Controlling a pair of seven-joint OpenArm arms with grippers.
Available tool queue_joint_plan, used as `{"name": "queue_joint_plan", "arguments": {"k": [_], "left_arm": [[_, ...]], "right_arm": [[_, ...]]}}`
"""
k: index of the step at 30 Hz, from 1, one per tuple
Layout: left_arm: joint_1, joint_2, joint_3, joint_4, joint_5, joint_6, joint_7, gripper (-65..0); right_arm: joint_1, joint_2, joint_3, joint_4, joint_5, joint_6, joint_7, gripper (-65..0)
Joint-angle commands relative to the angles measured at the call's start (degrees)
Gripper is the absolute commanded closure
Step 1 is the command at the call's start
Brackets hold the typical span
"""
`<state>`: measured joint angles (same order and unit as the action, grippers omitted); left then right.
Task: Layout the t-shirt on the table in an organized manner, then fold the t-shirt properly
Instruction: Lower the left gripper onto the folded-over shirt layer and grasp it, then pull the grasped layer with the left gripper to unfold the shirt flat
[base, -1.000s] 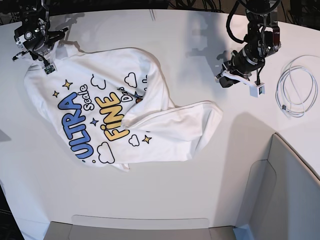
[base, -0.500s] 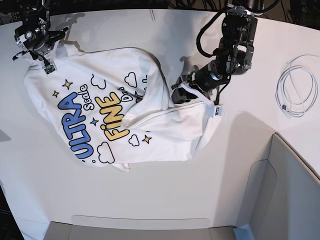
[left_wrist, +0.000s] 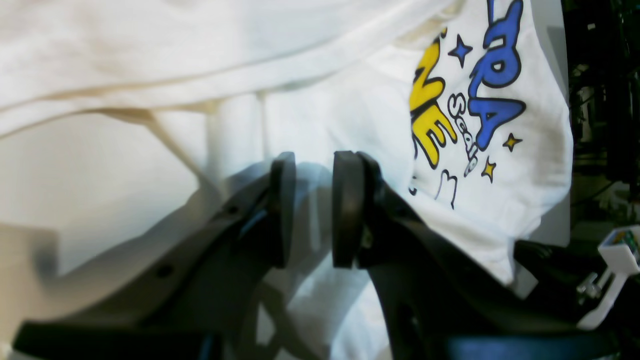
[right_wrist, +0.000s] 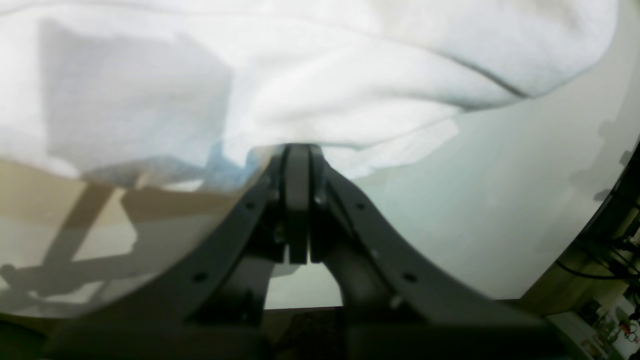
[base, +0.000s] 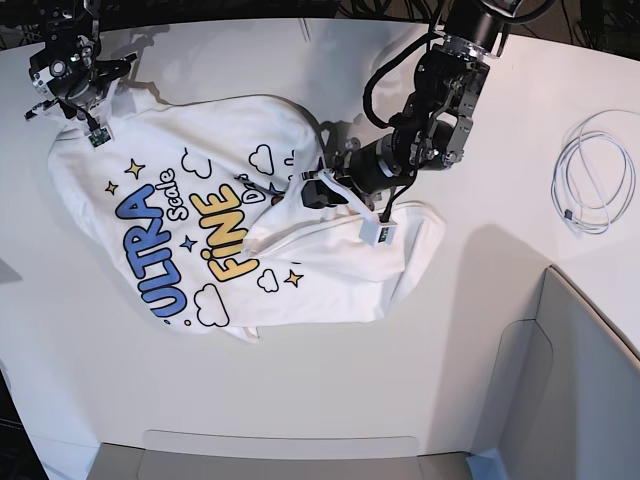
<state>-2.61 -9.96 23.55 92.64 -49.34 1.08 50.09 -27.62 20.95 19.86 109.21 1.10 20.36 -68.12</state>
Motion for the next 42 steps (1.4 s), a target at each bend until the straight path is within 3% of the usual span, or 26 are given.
{"name": "queue_joint_plan", "arguments": {"k": [1, 7, 12, 22, 26, 30, 42], "left_arm": [[-0.86, 0.42, 0.14, -0.03, -0.72, -0.16, -0.72, -14.3], [-2.53, 1.56, 0.05, -4.68, -0.81, -0.16, -0.99, -12.8], [-3.85, 1.65, -0.03, -5.83, -1.25, -0.51, -0.46, 0.0], [-0.95, 1.21, -0.39, 3.49, -1.16, -0.16, -0.37, 0.0], [-0.95, 1.38, -0.39, 0.59, -0.99, -0.16, -0.90, 0.0], [-2.18, 1.56, -0.39, -2.40, -0.72, -0.16, -3.27, -9.8], [-8.51, 1.38, -0.47, -12.95, -1.08, -0.16, -4.68, -10.3]], "right_arm": [[-1.00, -0.25, -0.47, -0.42, 3.78, 1.05, -1.11, 0.0], [-1.00, -0.33, -0.47, -0.42, 3.78, 1.05, -1.11, 0.0], [-0.91, -0.33, -0.47, -0.42, 3.78, 1.05, -1.03, 0.0], [-0.65, -0.33, -0.47, -0.42, 3.78, 1.05, -1.03, 0.0], [-0.82, -0.33, -0.47, -0.42, 3.78, 1.05, -1.03, 0.0], [-0.91, -0.25, -0.47, -0.42, 3.78, 1.05, -1.03, 0.0], [-0.65, -0.25, -0.47, -0.42, 3.86, 1.13, -1.03, 0.0]]}}
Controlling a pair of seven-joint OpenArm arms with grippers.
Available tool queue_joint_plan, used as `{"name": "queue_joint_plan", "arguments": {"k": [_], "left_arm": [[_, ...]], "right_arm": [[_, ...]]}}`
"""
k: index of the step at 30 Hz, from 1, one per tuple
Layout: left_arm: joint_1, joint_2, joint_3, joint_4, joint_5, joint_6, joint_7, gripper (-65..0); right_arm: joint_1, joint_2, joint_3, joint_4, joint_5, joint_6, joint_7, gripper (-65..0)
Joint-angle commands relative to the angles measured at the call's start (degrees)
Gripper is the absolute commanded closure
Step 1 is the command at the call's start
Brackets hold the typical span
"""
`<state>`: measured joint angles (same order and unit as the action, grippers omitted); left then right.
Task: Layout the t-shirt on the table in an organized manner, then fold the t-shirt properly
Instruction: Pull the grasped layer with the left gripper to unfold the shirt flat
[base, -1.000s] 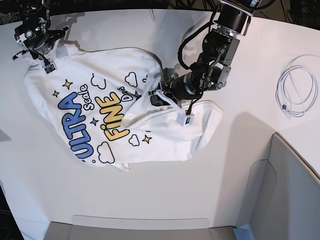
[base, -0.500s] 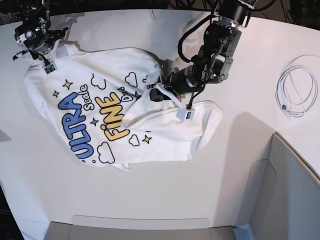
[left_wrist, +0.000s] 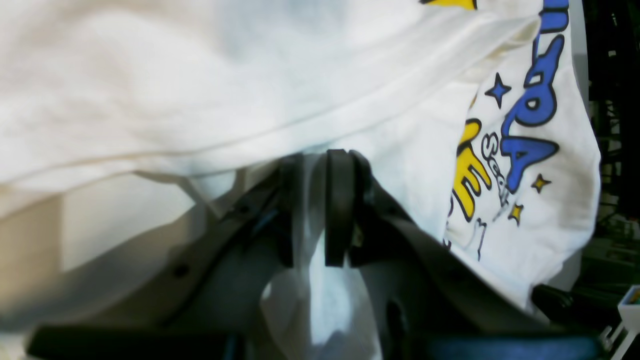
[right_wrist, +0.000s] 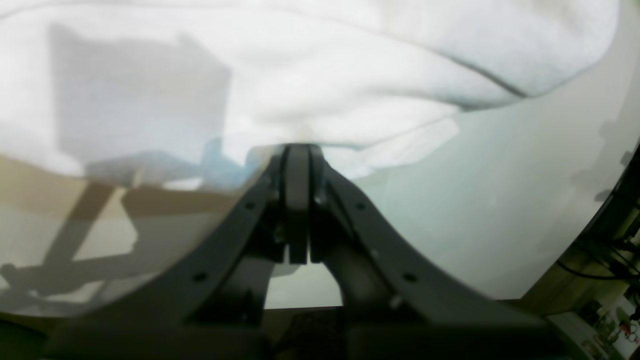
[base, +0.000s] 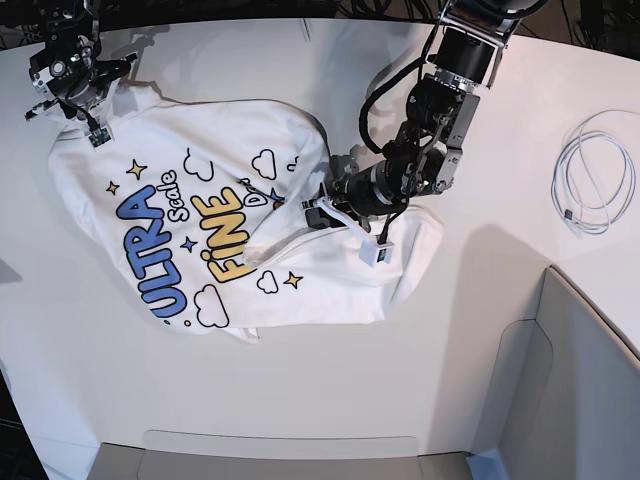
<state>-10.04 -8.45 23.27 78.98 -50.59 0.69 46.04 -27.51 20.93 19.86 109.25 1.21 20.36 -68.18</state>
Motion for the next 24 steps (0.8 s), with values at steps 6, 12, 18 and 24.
{"name": "queue_joint_plan", "arguments": {"k": [6, 12, 18, 24], "left_arm": [[-1.25, -0.12, -7.13, 0.89, 0.08, 0.23, 0.16, -10.3], [-1.08, 0.14, -7.84, 0.62, -0.01, 0.23, 0.24, -10.3], [-1.43, 3.04, -8.28, 2.82, -0.09, 0.23, 4.20, -10.3], [-1.17, 3.66, -8.28, 4.49, -0.88, -0.03, 4.29, -10.2]], "right_arm": [[-0.67, -0.14, -0.47, -0.46, 3.75, 1.13, -0.87, 0.0], [-0.58, -0.05, -0.47, -0.64, 3.75, 1.13, -0.87, 0.0], [0.12, 0.04, -0.47, -0.72, 3.67, 1.13, -0.87, 0.0], [0.12, -0.05, -0.47, -0.72, 3.67, 1.13, -0.87, 0.0]]}}
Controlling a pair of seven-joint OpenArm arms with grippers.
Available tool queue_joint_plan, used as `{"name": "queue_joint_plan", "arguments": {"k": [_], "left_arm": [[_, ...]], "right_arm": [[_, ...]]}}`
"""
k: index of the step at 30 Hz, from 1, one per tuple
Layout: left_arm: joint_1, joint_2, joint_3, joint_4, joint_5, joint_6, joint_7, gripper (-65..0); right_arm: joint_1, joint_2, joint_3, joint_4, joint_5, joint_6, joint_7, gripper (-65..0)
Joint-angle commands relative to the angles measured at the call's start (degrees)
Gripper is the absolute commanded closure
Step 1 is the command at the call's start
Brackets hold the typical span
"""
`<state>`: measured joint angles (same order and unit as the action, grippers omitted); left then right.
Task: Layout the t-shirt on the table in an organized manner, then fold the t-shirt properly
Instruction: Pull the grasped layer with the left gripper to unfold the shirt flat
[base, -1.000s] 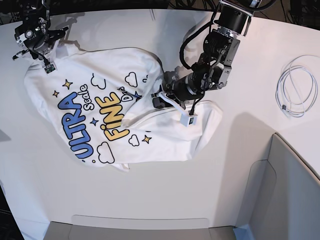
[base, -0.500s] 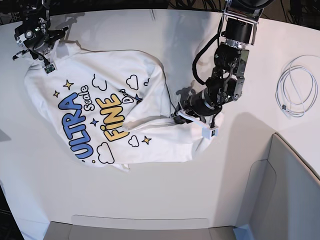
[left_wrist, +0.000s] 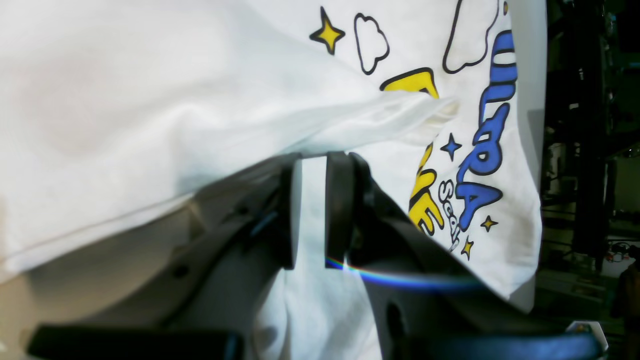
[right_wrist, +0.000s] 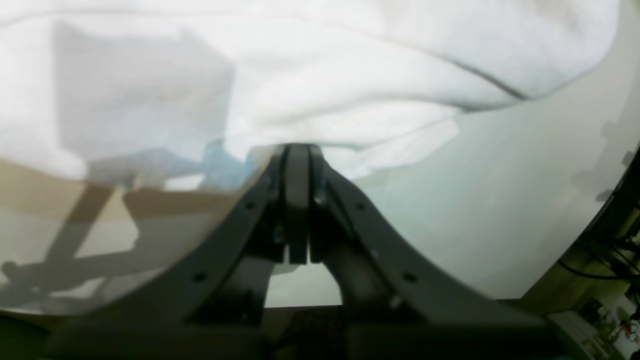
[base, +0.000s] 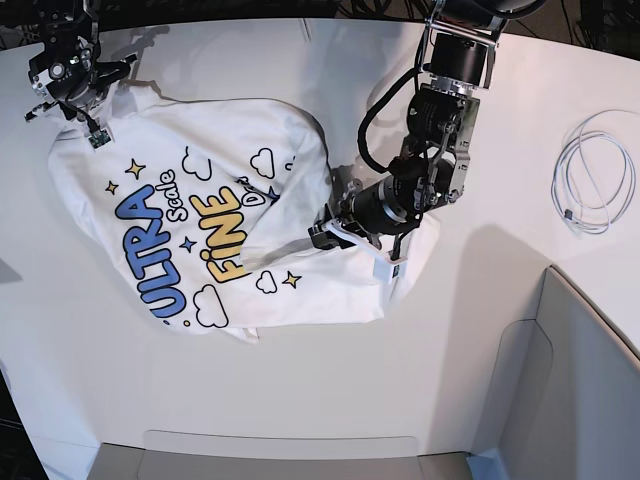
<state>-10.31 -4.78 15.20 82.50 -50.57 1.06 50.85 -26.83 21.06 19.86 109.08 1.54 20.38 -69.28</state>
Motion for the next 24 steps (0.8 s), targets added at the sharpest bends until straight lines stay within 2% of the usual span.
{"name": "queue_joint_plan", "arguments": {"k": [1, 6, 10, 15, 24], "left_arm": [[-0.90, -0.02, -0.21, 1.06, -1.87, -0.40, -0.61, -10.2], [-0.90, -0.10, -0.21, 1.68, -6.80, -0.49, -0.61, -10.1], [-1.08, -0.10, -0.12, 0.53, -6.62, -0.49, -0.61, -10.5], [-1.25, -0.10, -0.12, -3.95, -6.62, -0.49, -0.70, -14.6], [-1.43, -0.19, -0.12, -5.97, -6.44, -0.58, -0.78, -14.9]], "right_arm": [[-0.56, -0.18, -0.47, -0.55, 3.34, 1.11, 0.22, 0.0], [-0.56, -0.18, -0.47, -0.55, 3.34, 1.11, 0.22, 0.0], [-0.56, -0.18, -0.47, -0.55, 3.34, 1.11, 0.22, 0.0], [-0.56, -0.18, -0.47, -0.55, 3.34, 1.11, 0.22, 0.0], [-0.56, -0.27, -0.47, -0.55, 3.34, 1.11, 0.22, 0.0]]}}
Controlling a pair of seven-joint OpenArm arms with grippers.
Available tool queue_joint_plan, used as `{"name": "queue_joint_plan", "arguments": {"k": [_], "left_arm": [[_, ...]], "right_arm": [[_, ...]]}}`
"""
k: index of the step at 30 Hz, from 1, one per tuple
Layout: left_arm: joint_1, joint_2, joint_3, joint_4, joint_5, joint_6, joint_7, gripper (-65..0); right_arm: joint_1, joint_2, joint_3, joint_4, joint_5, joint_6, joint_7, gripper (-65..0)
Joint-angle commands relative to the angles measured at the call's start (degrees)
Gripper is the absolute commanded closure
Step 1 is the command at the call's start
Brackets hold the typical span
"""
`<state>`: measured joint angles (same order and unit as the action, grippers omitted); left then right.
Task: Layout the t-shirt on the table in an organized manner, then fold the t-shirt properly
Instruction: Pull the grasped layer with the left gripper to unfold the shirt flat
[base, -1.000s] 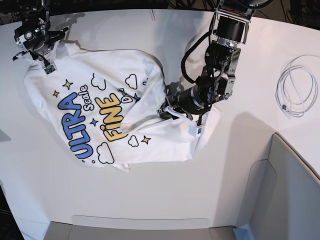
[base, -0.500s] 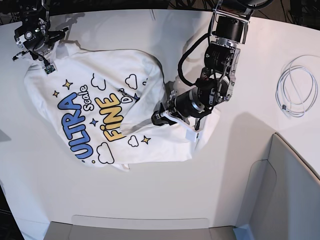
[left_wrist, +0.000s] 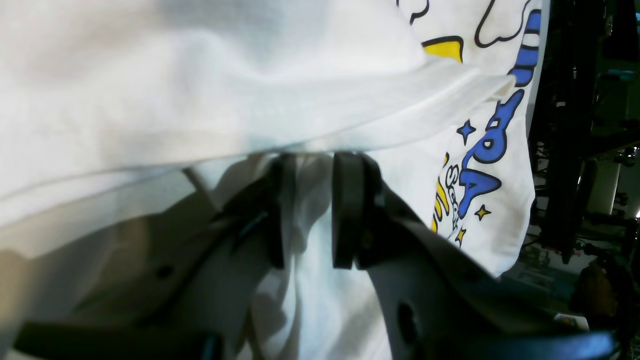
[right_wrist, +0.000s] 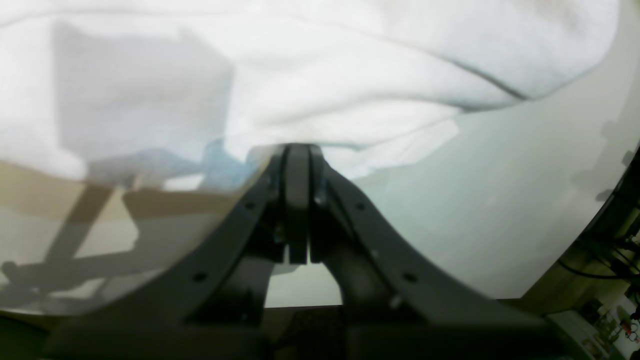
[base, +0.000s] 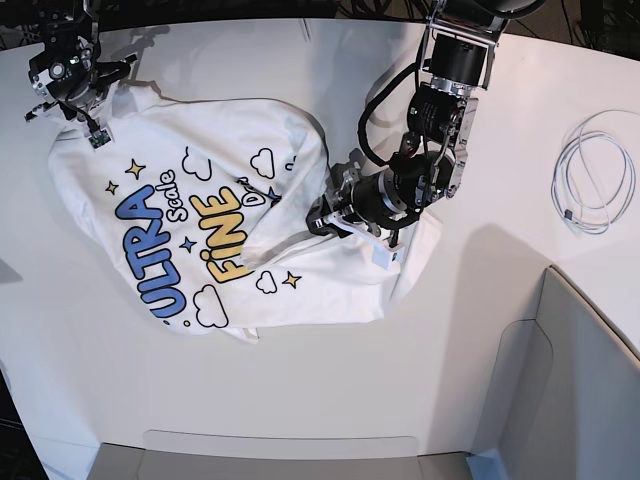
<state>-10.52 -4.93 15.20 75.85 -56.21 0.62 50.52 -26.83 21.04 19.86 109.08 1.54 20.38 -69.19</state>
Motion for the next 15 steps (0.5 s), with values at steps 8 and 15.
{"name": "queue_joint_plan", "arguments": {"k": [8, 15], "left_arm": [[-3.41, -0.30, 0.05, -4.78, -0.81, -0.14, -4.94, -14.8], [-3.41, 0.23, 0.14, -4.69, -1.25, -0.14, -4.50, -14.8]], "right_arm": [[-0.56, -0.25, -0.47, -0.55, 3.34, 1.11, 0.13, 0.0], [-0.56, -0.25, -0.47, -0.55, 3.34, 1.11, 0.13, 0.0]]}}
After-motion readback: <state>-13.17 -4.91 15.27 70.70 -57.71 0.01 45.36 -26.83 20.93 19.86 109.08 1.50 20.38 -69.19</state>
